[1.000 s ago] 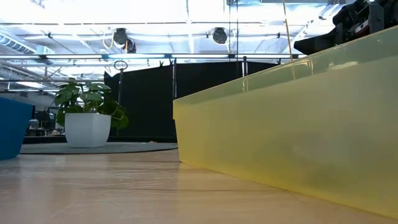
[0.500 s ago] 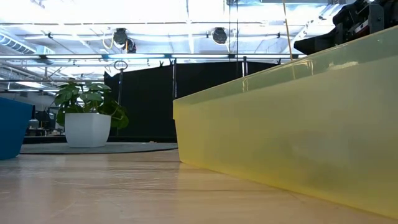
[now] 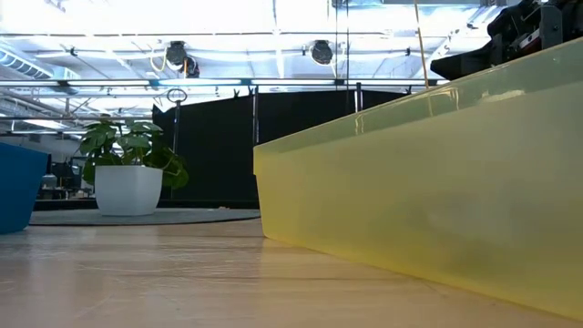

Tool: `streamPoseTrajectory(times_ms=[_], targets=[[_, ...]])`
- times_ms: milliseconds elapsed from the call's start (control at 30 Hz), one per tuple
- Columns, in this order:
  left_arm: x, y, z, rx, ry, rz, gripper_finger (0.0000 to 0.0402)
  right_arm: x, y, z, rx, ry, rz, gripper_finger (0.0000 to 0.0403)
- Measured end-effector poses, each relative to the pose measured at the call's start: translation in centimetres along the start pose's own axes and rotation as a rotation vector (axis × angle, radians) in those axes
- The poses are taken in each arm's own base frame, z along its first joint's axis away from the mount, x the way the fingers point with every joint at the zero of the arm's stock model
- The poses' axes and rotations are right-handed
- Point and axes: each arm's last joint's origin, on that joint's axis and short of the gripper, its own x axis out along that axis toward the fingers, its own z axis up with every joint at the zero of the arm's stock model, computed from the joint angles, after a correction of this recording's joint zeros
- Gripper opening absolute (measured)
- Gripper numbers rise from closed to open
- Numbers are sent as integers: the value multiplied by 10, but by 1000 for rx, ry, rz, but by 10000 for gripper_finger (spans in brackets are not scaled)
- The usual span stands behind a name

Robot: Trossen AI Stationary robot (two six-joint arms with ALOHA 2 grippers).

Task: Pick and place Granola Bars by type
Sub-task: Put the yellow snack into the blue bin

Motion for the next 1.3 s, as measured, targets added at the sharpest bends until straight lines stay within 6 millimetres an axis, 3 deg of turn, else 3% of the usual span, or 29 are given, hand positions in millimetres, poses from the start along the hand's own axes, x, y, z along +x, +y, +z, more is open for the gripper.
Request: streamPoseTrajectory(times_ms=[133, 333, 533, 700, 800, 967, 1100, 1300], targets=[[14, 50, 64, -51, -63, 111, 76, 0, 0, 0, 0, 0, 0, 4], [33, 154, 137, -246, -34, 175, 46, 0, 0, 0, 0, 0, 0, 4], [55, 247, 177, -381, -98, -14, 29, 0, 0, 0, 0, 0, 0, 4], [90, 306, 191, -530, -28, 126, 64, 0, 0, 0, 0, 0, 0, 4], [120, 322, 206, -577, 51, 126, 106, 0, 0, 0, 0, 0, 0, 4], [173, 319, 246, -512, 201, 90, 160, 0, 0, 0, 0, 0, 0, 4], [210, 314, 266, -408, 352, 132, 171, 0, 0, 0, 0, 0, 0, 4], [243, 314, 275, -376, 409, 133, 173, 0, 0, 0, 0, 0, 0, 4]])
